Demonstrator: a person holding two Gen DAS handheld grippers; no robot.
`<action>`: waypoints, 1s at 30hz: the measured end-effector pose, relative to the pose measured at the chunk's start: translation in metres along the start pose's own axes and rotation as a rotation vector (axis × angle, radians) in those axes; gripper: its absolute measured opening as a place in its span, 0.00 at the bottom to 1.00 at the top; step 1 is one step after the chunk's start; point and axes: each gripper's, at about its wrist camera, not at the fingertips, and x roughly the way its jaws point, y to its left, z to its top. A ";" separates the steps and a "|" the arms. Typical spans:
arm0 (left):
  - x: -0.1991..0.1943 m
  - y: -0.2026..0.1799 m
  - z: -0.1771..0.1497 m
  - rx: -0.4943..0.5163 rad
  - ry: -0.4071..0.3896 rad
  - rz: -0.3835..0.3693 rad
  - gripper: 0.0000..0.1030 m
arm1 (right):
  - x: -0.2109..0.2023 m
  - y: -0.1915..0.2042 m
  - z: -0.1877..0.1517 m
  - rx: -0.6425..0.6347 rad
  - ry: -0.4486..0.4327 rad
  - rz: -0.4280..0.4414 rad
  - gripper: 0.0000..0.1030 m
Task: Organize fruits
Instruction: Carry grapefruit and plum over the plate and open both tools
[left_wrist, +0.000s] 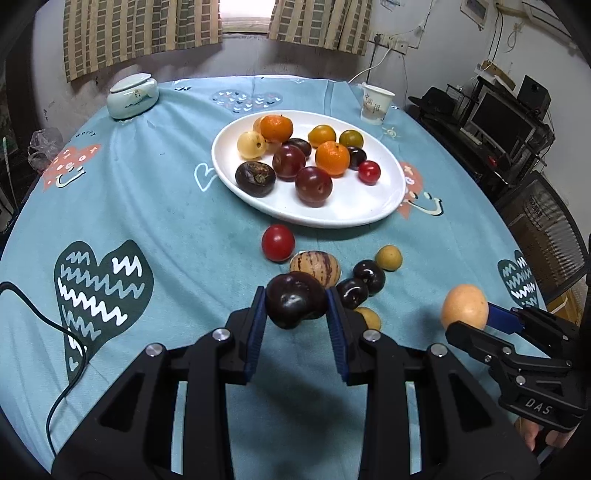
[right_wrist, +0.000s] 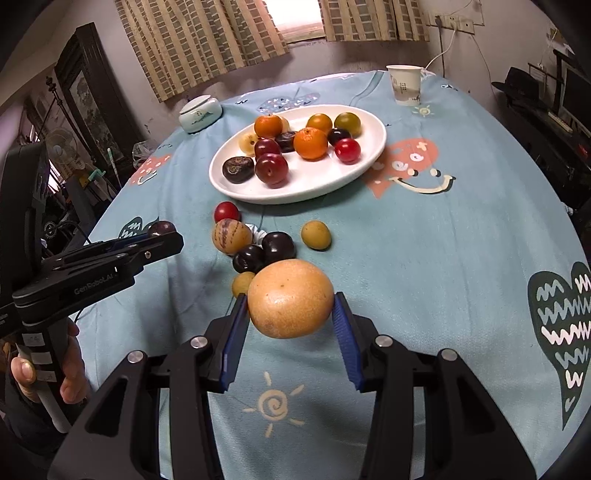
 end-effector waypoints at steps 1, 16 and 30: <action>-0.002 0.000 -0.001 0.000 -0.002 -0.004 0.31 | -0.001 0.001 0.000 -0.001 0.000 -0.003 0.45; -0.013 -0.003 0.038 0.057 -0.014 -0.021 0.31 | 0.003 0.004 0.027 -0.020 -0.025 0.012 0.45; 0.090 -0.030 0.177 0.090 0.101 0.038 0.32 | 0.068 -0.019 0.138 -0.047 -0.025 0.000 0.45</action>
